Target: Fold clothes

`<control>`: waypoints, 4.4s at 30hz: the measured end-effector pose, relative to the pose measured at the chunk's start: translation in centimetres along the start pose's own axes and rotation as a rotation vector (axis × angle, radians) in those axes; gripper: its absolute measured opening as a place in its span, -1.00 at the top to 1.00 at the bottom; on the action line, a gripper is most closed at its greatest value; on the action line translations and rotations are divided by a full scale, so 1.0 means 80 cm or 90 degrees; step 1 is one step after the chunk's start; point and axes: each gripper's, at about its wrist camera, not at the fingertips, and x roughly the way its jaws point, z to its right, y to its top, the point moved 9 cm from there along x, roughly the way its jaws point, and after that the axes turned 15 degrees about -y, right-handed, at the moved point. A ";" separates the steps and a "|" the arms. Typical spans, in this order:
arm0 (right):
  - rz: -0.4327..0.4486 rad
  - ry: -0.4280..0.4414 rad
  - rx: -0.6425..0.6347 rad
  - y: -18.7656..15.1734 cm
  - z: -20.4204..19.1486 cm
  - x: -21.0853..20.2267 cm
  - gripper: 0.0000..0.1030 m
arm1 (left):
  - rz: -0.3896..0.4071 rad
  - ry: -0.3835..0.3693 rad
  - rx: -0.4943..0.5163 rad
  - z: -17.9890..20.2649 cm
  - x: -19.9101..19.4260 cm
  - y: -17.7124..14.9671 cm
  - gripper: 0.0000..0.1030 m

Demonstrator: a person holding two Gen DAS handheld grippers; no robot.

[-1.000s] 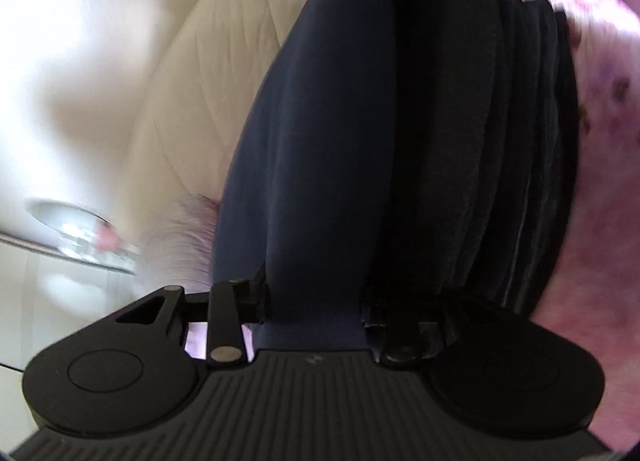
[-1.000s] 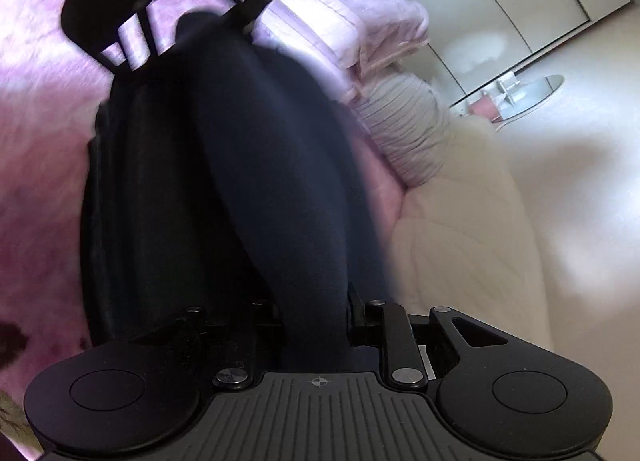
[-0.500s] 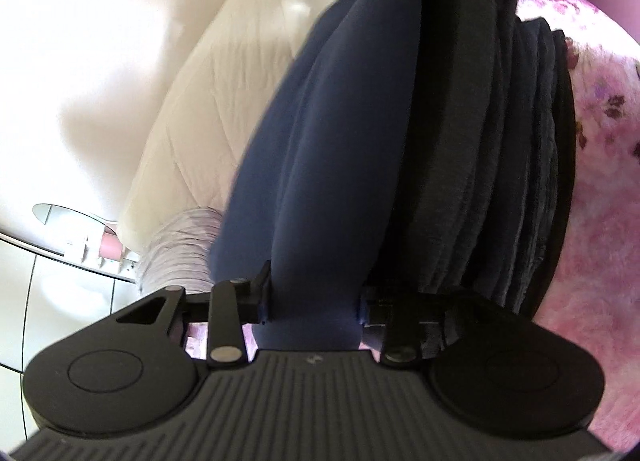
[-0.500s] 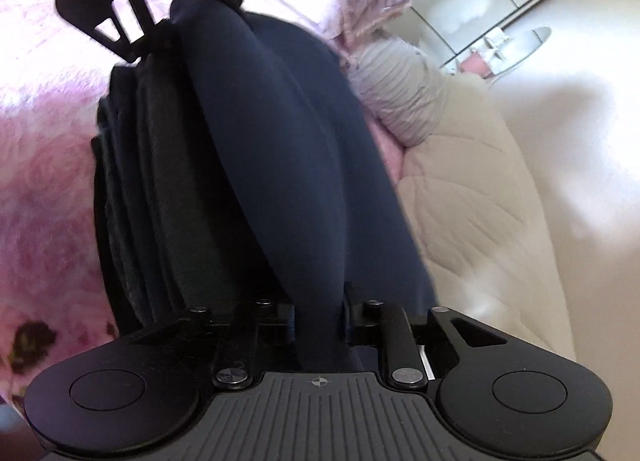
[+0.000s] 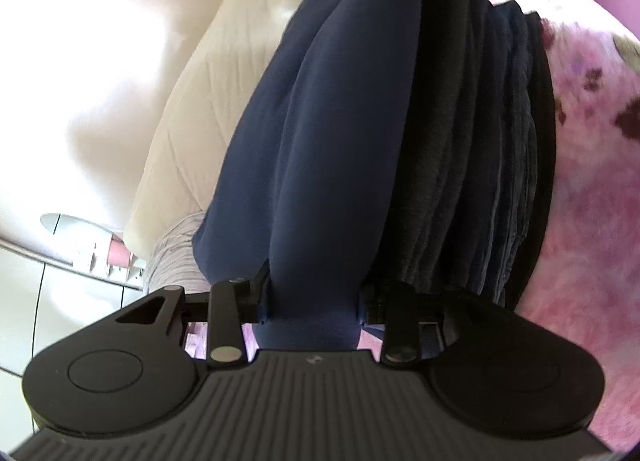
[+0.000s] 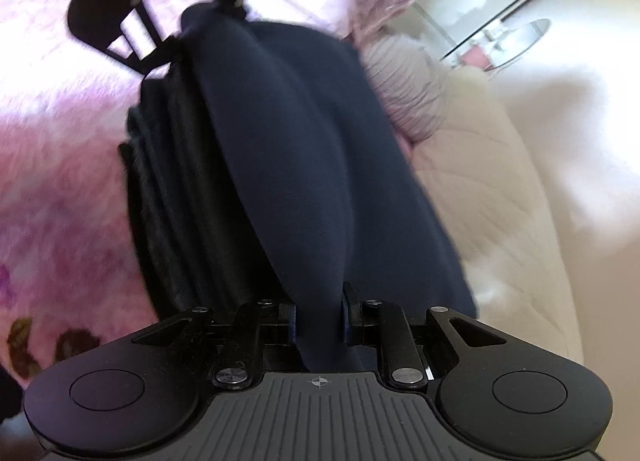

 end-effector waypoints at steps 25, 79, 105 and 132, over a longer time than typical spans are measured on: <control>-0.025 0.064 0.220 0.019 0.039 -0.015 0.35 | 0.046 -0.090 -0.285 -0.022 -0.123 0.020 0.27; -0.155 0.116 0.578 0.059 0.107 0.101 -0.31 | 0.169 -0.298 -0.825 -0.109 -0.118 -0.068 0.52; -0.125 0.024 0.588 -0.033 0.075 -0.010 -0.55 | 0.094 -0.111 -0.657 -0.085 -0.333 -0.016 0.00; -0.223 -0.161 0.857 0.007 -0.101 -0.360 -0.55 | 0.035 -0.169 -0.487 0.091 -0.374 -0.119 -0.22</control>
